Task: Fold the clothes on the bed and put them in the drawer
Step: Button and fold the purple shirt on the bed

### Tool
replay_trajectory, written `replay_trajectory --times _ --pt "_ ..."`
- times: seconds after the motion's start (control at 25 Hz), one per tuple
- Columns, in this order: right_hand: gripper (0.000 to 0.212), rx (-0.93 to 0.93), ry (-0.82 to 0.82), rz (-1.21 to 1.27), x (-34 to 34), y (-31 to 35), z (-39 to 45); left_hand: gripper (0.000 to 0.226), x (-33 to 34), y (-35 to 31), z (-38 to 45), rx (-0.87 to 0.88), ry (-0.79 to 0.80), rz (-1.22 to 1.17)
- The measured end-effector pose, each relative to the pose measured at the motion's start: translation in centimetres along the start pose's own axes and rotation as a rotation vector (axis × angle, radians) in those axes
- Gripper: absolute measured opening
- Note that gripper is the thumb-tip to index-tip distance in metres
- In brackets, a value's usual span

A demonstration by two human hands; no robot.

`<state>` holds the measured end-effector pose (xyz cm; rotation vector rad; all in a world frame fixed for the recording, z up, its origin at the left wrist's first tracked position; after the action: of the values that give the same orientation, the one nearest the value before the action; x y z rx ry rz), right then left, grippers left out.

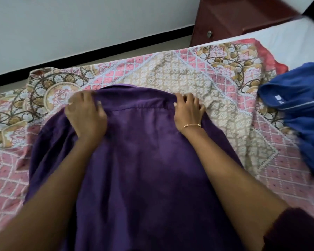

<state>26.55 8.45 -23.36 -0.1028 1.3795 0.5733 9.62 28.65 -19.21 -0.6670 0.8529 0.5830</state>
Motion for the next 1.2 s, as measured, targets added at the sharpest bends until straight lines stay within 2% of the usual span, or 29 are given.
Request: replay_trajectory --times 0.08,0.12,0.2,0.28,0.36,0.4,0.52,0.6,0.68,0.72,0.8,0.88,1.0,1.04,1.08,1.12,1.16,1.2 --pt "0.036 0.179 -0.085 0.062 -2.8 -3.7 -4.1 0.027 -1.3 -5.3 -4.5 0.216 0.007 -0.239" --pt "0.038 0.279 -0.077 0.095 -4.2 -6.0 -6.2 0.025 -1.7 -7.7 -7.1 0.325 0.052 -0.348" --pt "0.051 0.422 0.09 0.176 -5.4 -10.8 -10.0 0.023 -2.0 -11.5 -12.4 0.481 0.17 -0.482" --pt "0.061 0.421 0.298 0.203 -5.8 -13.6 -13.2 0.026 -2.2 -14.5 -17.1 0.586 0.279 -0.548" --pt "0.046 0.336 0.425 0.214 -6.3 -14.5 -15.0 0.034 -2.8 -16.8 -20.7 0.688 0.345 -0.531" --pt "0.034 0.331 0.431 0.245 -6.5 -14.6 -15.2 0.04 -2.9 -17.5 -21.7 0.719 0.375 -0.485" --pt "0.02 0.514 0.283 0.414 -9.3 -17.4 -13.8 0.053 -3.0 -19.3 -23.5 0.743 0.42 -0.264" --pt "0.02 0.592 0.126 0.478 -11.7 -20.4 -11.7 0.05 -3.3 -20.4 -23.9 0.742 0.421 -0.152" --pt "0.015 0.634 0.053 0.578 -12.0 -23.1 -9.2 0.051 -3.1 -21.9 -23.9 0.749 0.419 -0.07" --pt "0.012 0.649 0.036 0.63 -11.6 -23.8 -8.0 0.058 -2.9 -22.4 -23.8 0.743 0.422 -0.029" --pt "0.02 0.712 0.039 0.768 -10.4 -24.8 -5.9 0.063 -2.6 -23.6 -23.3 0.683 0.369 0.025" --pt "0.027 0.878 0.066 0.971 -8.8 -26.0 -5.6 0.054 -1.9 -25.1 -23.4 0.633 0.345 0.007" --pt "0.029 1.105 0.191 1.262 -7.4 -27.0 -6.6 0.02 -1.3 -27.5 -24.9 0.686 0.283 -0.119" --pt "0.029 1.172 0.174 1.323 -7.7 -27.2 -6.7 0.015 -1.1 -28.2 -25.2 0.678 0.292 -0.2" --pt "0.03 1.227 0.104 1.354 -8.3 -27.3 -6.6 0.028 -0.6 -28.5 -25.3 0.633 0.348 -0.268" --pt "0.029 1.241 -0.021 1.321 -9.0 -27.2 -6.4 0.042 -0.1 -28.4 -24.9 0.521 0.396 -0.339" --pt "0.025 1.184 -0.151 1.24 -10.3 -26.1 -6.3 0.053 -0.1 -28.0 -24.0 0.313 0.49 -0.431" --pt "0.021 1.044 -0.234 1.153 -11.7 -23.8 -6.2 0.06 -0.2 -27.1 -23.1 -0.011 0.587 -0.646"
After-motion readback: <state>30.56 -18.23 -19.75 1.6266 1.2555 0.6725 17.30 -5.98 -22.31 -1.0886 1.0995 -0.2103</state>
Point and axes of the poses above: each hand's wrist, its own z-axis towards the middle knuckle, its own x-axis out of the palm, y = z × x, the point moved 5 cm from there along z, towards the middle knuckle, and after that the axes turned 9 degrees about -y, right-handed, at the moved point
